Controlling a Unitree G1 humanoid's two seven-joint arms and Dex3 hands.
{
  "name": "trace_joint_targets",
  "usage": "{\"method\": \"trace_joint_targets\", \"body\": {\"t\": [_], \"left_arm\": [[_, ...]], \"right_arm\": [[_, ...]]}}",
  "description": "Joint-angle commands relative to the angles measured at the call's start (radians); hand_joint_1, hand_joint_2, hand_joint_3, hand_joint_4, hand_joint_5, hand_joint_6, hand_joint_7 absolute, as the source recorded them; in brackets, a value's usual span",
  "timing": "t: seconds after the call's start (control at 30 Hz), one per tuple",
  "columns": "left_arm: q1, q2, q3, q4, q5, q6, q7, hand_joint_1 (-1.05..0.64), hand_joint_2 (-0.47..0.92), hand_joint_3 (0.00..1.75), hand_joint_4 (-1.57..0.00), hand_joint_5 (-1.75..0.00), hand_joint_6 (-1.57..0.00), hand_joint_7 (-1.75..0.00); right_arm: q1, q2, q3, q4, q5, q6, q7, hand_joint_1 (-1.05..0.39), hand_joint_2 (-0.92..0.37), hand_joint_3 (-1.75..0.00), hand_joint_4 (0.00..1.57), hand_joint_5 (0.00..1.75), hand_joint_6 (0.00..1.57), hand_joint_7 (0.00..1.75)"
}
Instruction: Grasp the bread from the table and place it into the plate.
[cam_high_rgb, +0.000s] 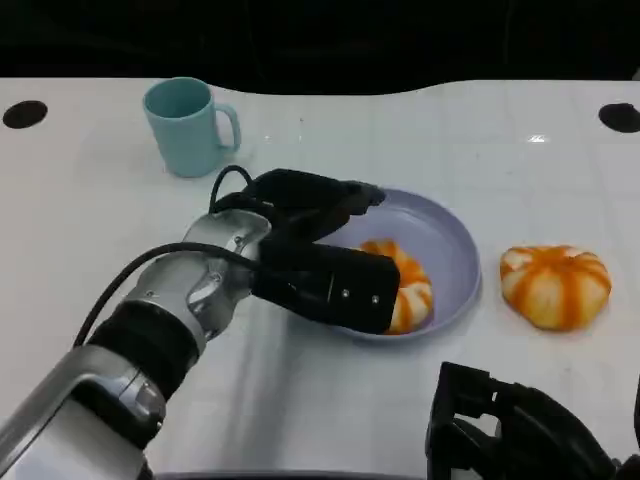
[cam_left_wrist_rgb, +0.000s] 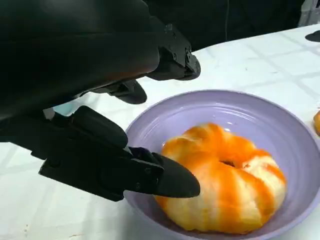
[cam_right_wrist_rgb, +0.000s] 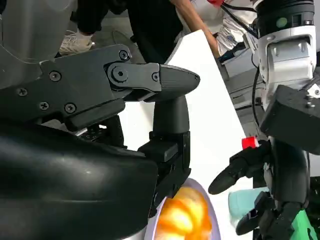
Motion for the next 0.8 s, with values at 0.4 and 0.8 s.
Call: {"method": "trace_joint_targets", "body": {"t": [0.4,0.8], "left_arm": [[0.193,0.079,0.152,-0.228,-0.201,-0.117,0.015,-0.67,0.92,0.29,-0.52,-0.68,-0.48,-0.1],[0.472,-0.003,0.405,-0.405,-0.791,-0.184,-0.256,-0.6,0.92,0.26,-0.61,-1.74,-0.41,-1.66]], "right_arm": [[-0.001,-0.012,-0.023,-0.001,0.018,-0.013,0.01,-0.48,-0.92,-0.42,0.59,1.75,0.45,1.63],[-0.002,-0.018,-0.026,-0.011,0.015,0.001,0.009,-0.49,-0.91,-0.43,0.59,1.75,0.45,1.65]]}}
